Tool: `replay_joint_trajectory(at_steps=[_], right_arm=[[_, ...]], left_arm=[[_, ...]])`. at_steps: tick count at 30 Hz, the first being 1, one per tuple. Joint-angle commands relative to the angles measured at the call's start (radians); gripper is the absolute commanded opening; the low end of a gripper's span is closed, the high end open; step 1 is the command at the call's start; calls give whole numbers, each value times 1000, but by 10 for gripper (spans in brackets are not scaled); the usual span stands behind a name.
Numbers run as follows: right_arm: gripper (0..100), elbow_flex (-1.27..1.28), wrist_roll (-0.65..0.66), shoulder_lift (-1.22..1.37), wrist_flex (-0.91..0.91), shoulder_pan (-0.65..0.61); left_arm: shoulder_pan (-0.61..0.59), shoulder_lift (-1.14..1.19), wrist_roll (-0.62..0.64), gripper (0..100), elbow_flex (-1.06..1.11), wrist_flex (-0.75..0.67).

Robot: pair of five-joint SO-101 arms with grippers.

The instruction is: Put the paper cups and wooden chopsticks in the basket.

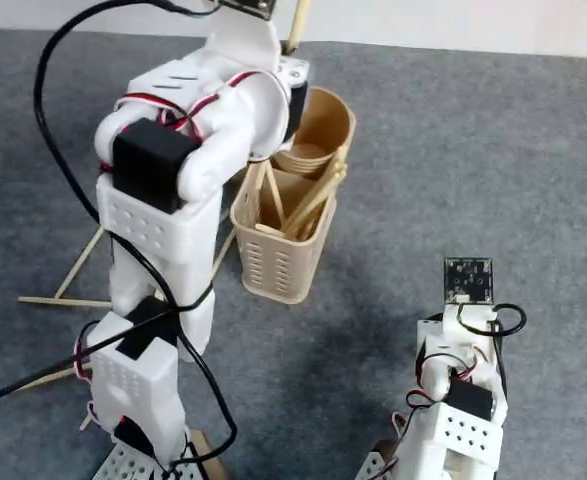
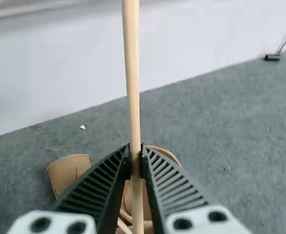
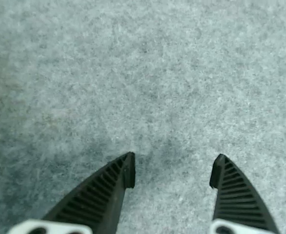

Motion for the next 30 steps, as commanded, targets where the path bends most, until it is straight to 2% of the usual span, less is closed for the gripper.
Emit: replay_joint_trajectory(at_steps=[1,13,23,30], right_arm=[[260,31,6,-13,-18,-8],[260,31,6,-13,-18,-8],[260,31,6,-13,-18,-7],[260,31,6,-13,-18,-7]], left_arm=[[18,-4,9,43,-7,31],[31,-13,-14,60,-16,52],[85,-10,-89,56,-240,64],[88,-67,-118,56,-249,64]])
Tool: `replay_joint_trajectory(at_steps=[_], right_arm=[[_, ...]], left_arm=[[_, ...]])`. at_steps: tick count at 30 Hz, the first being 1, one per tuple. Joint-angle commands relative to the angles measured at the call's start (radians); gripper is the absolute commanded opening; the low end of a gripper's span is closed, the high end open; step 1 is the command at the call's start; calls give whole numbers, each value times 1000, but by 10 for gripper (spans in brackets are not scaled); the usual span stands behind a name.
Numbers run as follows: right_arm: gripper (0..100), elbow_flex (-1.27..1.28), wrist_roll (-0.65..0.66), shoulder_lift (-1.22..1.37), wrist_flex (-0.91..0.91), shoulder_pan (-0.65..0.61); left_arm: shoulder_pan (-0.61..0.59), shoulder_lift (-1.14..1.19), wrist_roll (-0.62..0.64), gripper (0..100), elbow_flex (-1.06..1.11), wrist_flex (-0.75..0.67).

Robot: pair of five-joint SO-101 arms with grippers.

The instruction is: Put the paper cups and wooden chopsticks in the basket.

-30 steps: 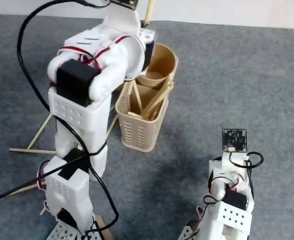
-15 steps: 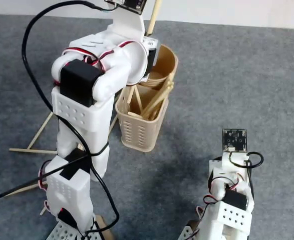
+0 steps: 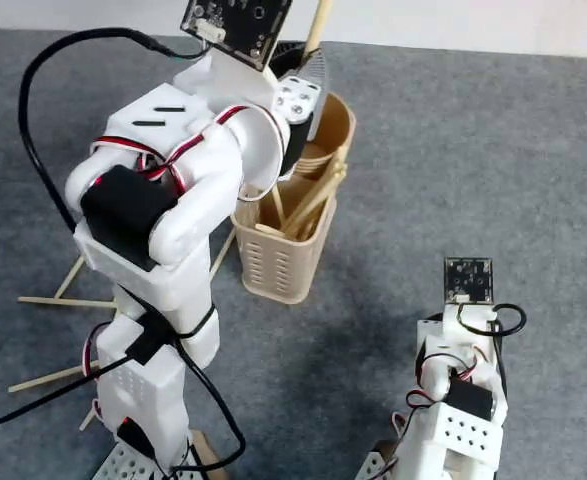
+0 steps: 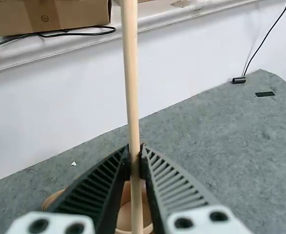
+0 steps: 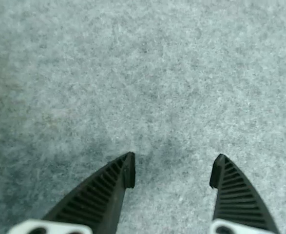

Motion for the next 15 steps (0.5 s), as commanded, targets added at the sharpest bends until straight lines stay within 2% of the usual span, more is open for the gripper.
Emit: replay_joint_trajectory(at_steps=[1,10,15], right_arm=[[260,31,6,-13,-18,-7],[260,31,6,-13,-18,-8],[260,31,8,-13,-18,-8]], left_arm=[[21,-93,-44,50,-18,2],[45,-297,-75,35,-10,5],[54,-395,12,35,243,5]])
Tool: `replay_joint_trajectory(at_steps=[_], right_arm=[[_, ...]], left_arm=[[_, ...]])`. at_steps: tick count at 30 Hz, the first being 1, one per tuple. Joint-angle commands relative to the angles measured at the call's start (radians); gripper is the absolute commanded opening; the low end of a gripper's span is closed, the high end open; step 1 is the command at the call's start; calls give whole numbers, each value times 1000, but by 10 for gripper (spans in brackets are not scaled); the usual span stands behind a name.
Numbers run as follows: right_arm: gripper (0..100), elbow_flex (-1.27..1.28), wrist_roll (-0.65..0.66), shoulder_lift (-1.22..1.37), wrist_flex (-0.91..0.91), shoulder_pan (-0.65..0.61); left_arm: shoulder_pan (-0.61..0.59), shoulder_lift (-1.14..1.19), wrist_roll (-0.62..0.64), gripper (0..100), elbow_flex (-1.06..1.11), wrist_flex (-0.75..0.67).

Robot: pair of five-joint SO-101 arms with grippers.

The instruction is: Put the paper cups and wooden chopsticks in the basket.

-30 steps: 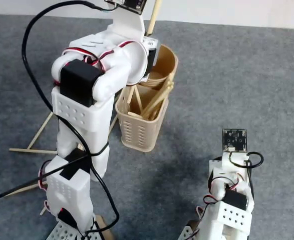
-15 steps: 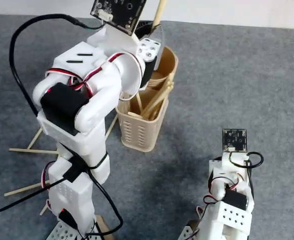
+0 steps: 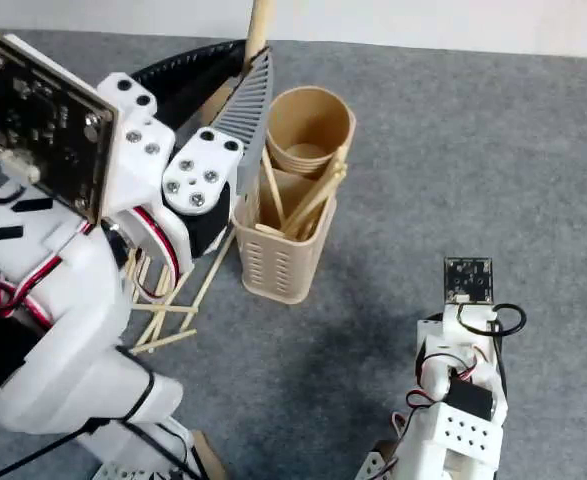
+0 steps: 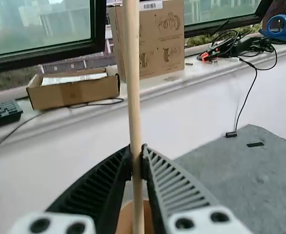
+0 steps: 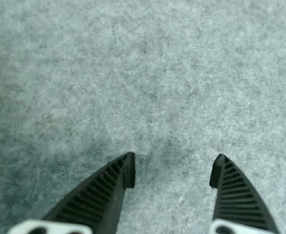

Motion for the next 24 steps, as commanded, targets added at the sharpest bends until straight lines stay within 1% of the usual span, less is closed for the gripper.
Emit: replay_joint_trajectory(at_steps=[1,6,7,10,12,16,18,21,24], right_arm=[[260,31,8,-13,-18,-8],[260,31,8,-13,-18,-8],[260,31,8,-13,-18,-8],[260,31,8,-13,-18,-8],[260,31,6,-13,-18,-10],[260,31,6,-13,-18,-10],[260,31,6,-13,-18,-10],[260,31,6,-13,-18,-10],[260,31,6,-13,-18,-10]], left_arm=[[15,-99,63,35,225,5],[77,-390,58,35,607,-3],[77,-452,32,35,679,-6],[35,-608,5,35,934,-95],[-15,-694,3,35,1132,-212],[-41,-783,5,36,1445,-545],[-36,-773,5,36,1534,-683],[-38,-717,5,36,1612,-850],[-41,-668,5,35,1684,-933]])
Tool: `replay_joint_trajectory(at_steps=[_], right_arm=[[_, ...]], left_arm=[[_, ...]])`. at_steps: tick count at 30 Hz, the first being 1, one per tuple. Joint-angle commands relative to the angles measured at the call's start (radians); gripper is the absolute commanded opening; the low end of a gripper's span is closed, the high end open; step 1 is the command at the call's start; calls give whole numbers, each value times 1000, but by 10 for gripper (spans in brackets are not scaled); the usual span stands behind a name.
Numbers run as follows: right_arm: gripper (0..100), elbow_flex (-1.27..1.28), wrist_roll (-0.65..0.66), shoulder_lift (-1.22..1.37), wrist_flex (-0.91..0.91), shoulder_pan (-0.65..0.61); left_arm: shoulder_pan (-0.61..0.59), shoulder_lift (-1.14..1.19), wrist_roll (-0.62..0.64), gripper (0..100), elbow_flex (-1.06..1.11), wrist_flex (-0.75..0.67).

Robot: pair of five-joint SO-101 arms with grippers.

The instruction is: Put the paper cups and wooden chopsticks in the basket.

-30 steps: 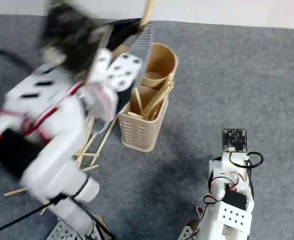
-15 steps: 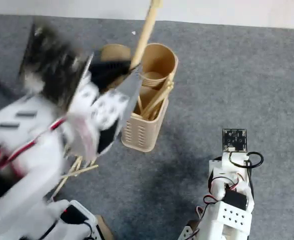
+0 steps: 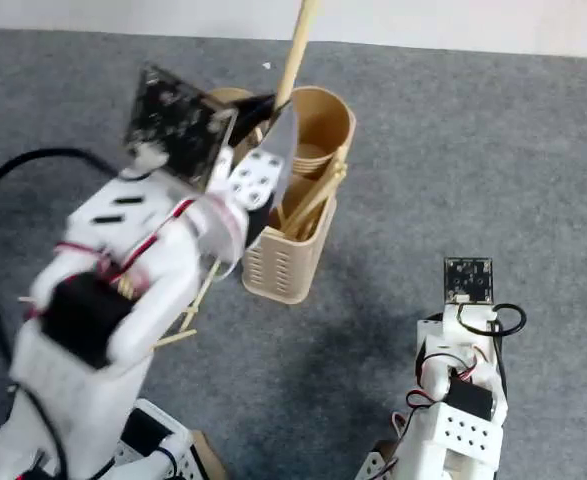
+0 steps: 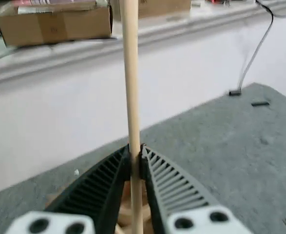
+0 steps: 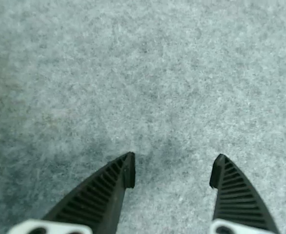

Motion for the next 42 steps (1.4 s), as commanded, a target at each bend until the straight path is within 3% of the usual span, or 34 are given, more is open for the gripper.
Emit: replay_joint_trajectory(at_steps=[1,11,16,21,24,31,34,38,42], right_arm=[[260,31,6,-13,-18,-10],[260,31,8,-13,-18,-8],[260,31,8,-13,-18,-8],[260,31,6,-13,-18,-8],[260,31,6,-13,-18,-8],[260,31,8,-13,-18,-8],[260,31,8,-13,-18,-8],[260,31,9,-13,-18,-8],[260,31,9,-13,-18,-10]], left_arm=[[-10,39,-8,35,81,-114],[-19,28,-46,49,314,-206],[-56,-114,-43,152,417,-206],[-74,-269,-48,149,489,-206],[-173,-326,-48,145,492,-204],[-665,-222,-44,133,489,-21],[-820,-101,-49,133,495,60],[-869,97,-55,130,495,181],[-842,308,-224,131,487,193]])
